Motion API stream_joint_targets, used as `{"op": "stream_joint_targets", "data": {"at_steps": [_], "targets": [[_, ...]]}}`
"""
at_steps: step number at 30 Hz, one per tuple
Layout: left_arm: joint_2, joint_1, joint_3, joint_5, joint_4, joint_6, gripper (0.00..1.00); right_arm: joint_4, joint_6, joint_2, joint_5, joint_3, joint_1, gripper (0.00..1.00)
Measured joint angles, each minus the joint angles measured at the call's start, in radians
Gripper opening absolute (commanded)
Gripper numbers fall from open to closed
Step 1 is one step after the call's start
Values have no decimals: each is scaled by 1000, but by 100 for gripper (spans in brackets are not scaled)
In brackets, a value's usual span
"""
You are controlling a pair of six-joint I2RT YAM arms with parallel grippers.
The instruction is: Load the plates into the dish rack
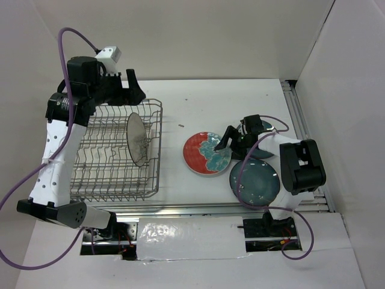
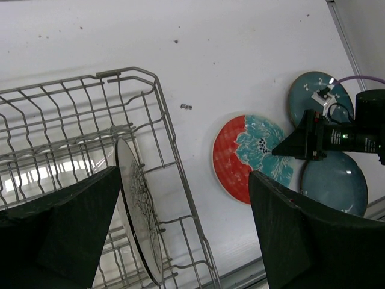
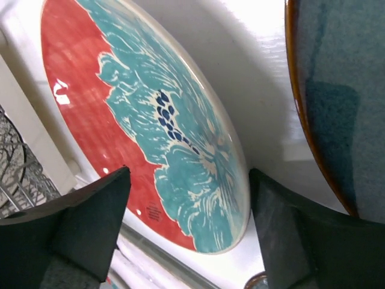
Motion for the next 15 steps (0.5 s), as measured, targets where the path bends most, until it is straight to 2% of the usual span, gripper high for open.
{"op": "stream_joint_targets", "data": {"at_steps": [5, 7, 10, 11, 12, 13, 15], "targets": [[-11, 1, -50, 10, 0, -2, 99, 11, 19, 2, -8, 1, 0, 86], [-11, 2, -55, 14, 0, -1, 99, 29, 32, 3, -8, -5, 0, 81], [-11, 2, -55, 22, 1, -1, 99, 71, 58, 7, -5, -29, -2, 66], [-11, 2, -55, 23, 1, -1, 99, 85, 69, 11, -9, -35, -2, 54], [-11, 2, -55, 26, 1, -1, 99, 103, 83, 15, -15, -43, -3, 49], [-11, 2, -55, 27, 1, -1, 99, 122, 90, 21, -8, -55, -2, 39], [-11, 2, -55, 30, 0, -1, 99, 147, 103, 32, -13, -72, -3, 28]]}}
